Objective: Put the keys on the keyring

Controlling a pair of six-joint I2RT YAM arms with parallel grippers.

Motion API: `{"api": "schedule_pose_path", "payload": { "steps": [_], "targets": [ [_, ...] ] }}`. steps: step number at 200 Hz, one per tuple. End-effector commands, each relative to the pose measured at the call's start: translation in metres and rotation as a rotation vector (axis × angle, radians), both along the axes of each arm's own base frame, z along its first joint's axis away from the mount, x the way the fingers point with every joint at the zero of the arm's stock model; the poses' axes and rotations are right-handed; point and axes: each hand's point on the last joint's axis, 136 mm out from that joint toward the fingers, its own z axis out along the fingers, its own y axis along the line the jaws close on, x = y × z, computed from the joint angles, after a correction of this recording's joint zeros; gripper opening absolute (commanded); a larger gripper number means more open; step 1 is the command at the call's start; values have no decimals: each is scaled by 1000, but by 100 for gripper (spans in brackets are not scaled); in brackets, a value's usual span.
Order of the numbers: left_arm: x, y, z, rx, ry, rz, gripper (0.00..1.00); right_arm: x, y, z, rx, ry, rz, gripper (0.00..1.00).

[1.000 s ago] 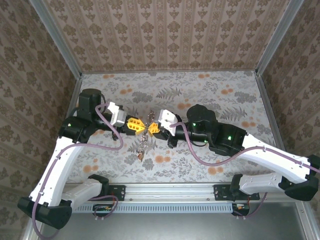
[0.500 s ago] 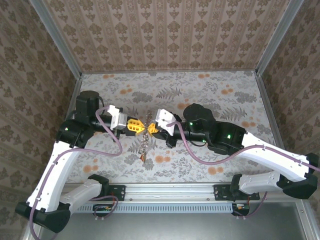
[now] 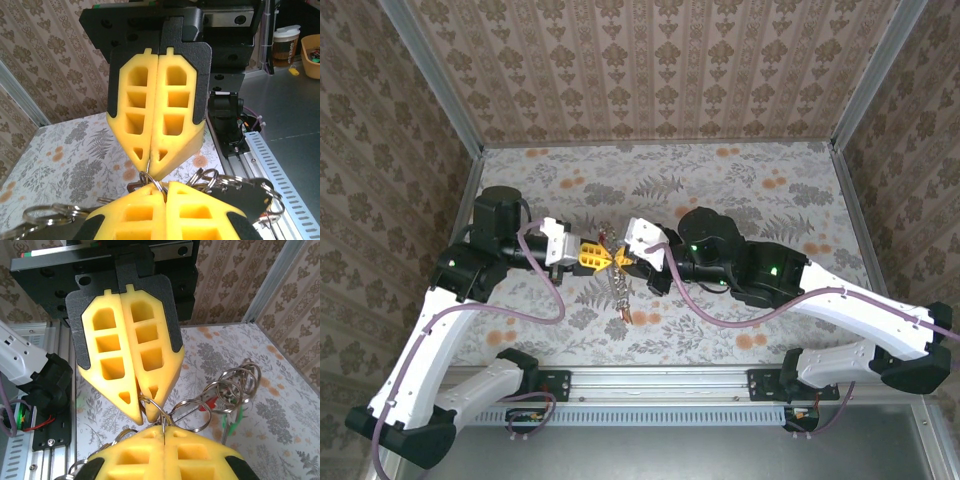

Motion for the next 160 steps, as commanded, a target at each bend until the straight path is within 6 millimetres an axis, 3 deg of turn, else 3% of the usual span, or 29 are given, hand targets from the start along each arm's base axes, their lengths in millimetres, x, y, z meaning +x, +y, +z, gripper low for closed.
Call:
{"api": "schedule_pose_path", "payload": {
  "steps": [1, 160],
  "targets": [
    [-15, -3, 2, -12, 7, -70, 0, -4, 17, 46, 133, -91, 31, 0],
    [-16, -4, 4, -19, 18, -80, 0, -9, 22, 53, 119, -162, 45, 0]
  ]
}}
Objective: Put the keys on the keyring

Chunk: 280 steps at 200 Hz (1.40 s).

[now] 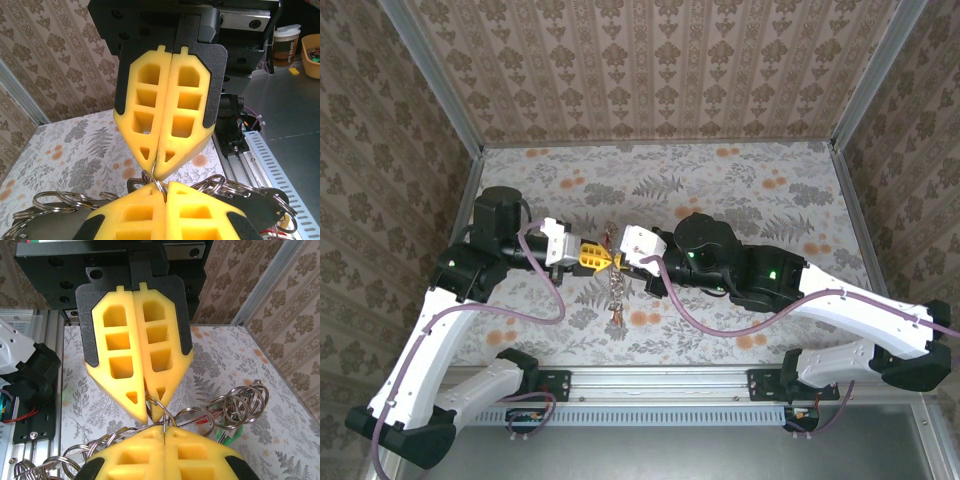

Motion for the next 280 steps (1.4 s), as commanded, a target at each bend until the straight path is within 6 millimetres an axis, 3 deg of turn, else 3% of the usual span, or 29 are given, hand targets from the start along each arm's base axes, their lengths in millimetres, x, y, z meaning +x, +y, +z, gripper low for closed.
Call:
{"api": "schedule_pose_path", "payload": {
  "steps": [1, 48, 116, 167, 233, 280],
  "targets": [
    [-15, -4, 5, -23, 12, -80, 0, -7, 20, 53, 162, -79, 57, 0],
    [-16, -4, 4, -20, 11, -82, 0, -7, 22, 57, 168, -92, 66, 0],
    [-19, -3, 9, -39, 19, -99, 0, -3, 17, 44, 118, -119, 46, 0],
    [-17, -4, 7, -35, 27, -101, 0, -5, 14, 56, 156, -142, 59, 0],
    [-22, -3, 11, -50, 30, -119, 0, -4, 13, 48, 124, -175, 64, 0],
    [-21, -3, 11, -49, 29, -118, 0, -6, 12, 58, 146, -191, 80, 0]
  ]
}}
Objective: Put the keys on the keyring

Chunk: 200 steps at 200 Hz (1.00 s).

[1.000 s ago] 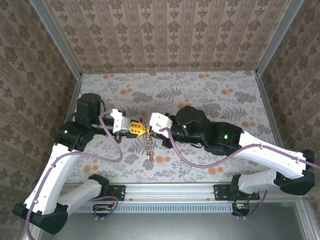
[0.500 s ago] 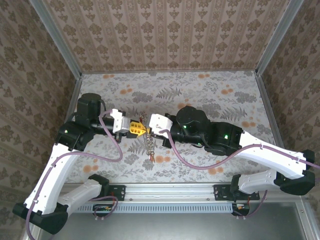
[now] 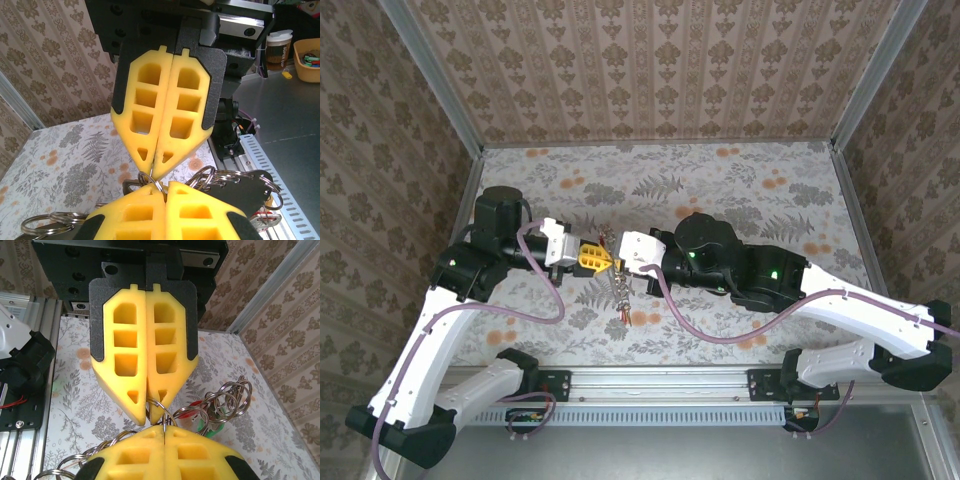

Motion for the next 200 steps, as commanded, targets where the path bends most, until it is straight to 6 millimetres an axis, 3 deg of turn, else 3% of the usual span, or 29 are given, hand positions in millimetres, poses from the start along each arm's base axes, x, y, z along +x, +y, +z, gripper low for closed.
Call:
{"api": "schedule_pose_path", "payload": {
  "steps": [1, 200],
  "targets": [
    [-17, -2, 8, -36, 20, -91, 0, -5, 14, 55, 190, -95, 50, 0],
    [-22, 0, 10, -40, 20, -108, 0, -4, 10, 69, 241, -48, 87, 0]
  ]
}}
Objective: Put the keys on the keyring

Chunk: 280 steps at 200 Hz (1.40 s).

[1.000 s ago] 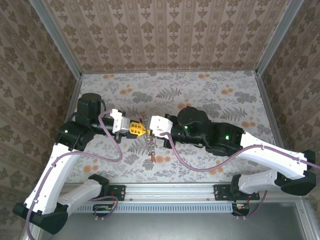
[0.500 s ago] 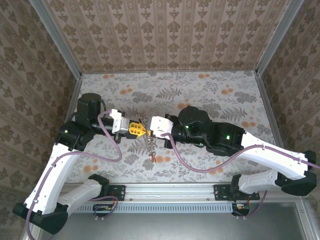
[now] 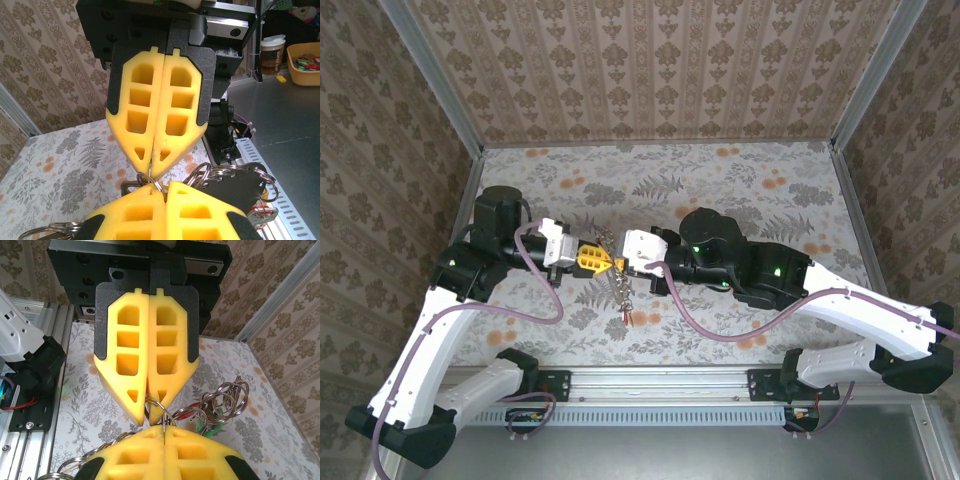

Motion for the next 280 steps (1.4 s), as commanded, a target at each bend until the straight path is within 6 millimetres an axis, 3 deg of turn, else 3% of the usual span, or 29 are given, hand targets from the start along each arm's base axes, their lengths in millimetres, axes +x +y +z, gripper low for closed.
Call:
{"api": "schedule_pose_path", "payload": {
  "steps": [1, 196, 280],
  "targets": [
    [-18, 0, 7, -25, 20, -86, 0, -1, 10, 65, 220, -57, 35, 0],
    [-16, -3, 2, 5, 26, -80, 0, 1, 13, 67, 227, -29, 62, 0],
    [-14, -3, 1, 13, 22, -68, 0, -1, 13, 54, 173, -73, 59, 0]
  ]
}}
